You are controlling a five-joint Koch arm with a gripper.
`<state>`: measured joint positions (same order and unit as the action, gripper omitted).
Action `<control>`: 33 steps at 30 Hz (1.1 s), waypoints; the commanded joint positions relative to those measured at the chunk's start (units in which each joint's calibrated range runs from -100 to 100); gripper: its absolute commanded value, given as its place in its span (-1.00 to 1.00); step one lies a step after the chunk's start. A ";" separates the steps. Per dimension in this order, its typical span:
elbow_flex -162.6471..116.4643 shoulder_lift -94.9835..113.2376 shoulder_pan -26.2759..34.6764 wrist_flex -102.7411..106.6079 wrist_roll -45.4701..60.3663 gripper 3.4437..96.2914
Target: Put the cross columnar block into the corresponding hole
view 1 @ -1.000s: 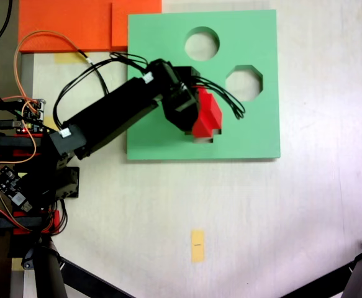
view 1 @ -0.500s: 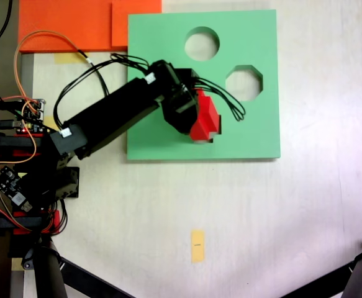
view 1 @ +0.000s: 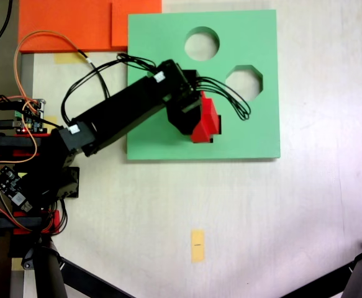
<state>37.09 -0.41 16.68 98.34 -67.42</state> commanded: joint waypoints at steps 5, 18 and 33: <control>0.90 -3.36 0.24 1.66 -0.20 -0.18; 0.90 -7.97 0.15 1.66 2.49 0.36; 1.20 26.11 -0.15 1.66 7.33 0.98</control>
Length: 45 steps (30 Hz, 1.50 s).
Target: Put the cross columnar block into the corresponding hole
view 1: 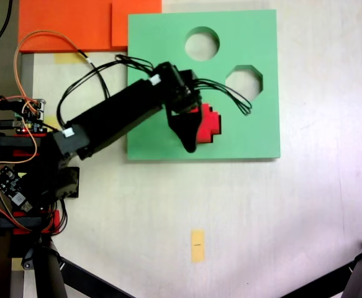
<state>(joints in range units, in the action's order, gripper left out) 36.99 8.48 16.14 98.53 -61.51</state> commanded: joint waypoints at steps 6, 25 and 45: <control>1.89 49.62 1.03 1.47 5.96 0.68; -78.07 91.52 -13.04 -85.87 50.11 0.20; -136.99 91.52 -13.04 -97.62 60.37 -0.02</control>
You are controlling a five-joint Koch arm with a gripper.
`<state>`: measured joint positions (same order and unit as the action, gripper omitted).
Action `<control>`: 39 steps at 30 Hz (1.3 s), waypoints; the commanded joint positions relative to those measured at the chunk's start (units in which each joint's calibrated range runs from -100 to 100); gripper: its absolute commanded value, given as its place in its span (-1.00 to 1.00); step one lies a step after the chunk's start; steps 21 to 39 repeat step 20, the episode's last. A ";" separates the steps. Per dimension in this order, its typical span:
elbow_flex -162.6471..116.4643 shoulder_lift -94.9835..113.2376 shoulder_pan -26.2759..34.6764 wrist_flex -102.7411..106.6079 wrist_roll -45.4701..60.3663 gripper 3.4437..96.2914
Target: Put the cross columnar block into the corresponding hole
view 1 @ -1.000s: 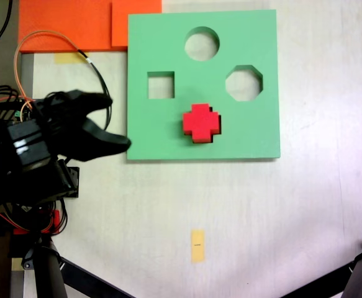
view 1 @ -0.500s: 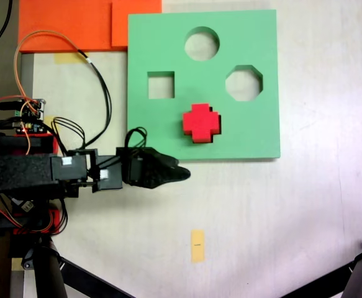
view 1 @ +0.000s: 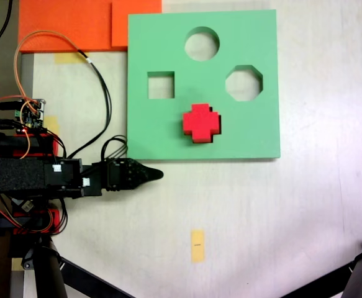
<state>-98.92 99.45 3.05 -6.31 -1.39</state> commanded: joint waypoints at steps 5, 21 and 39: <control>-1.08 0.55 0.10 5.50 0.24 -0.02; -1.08 0.55 0.10 5.50 0.24 -0.02; -1.08 0.55 0.10 5.50 0.24 -0.02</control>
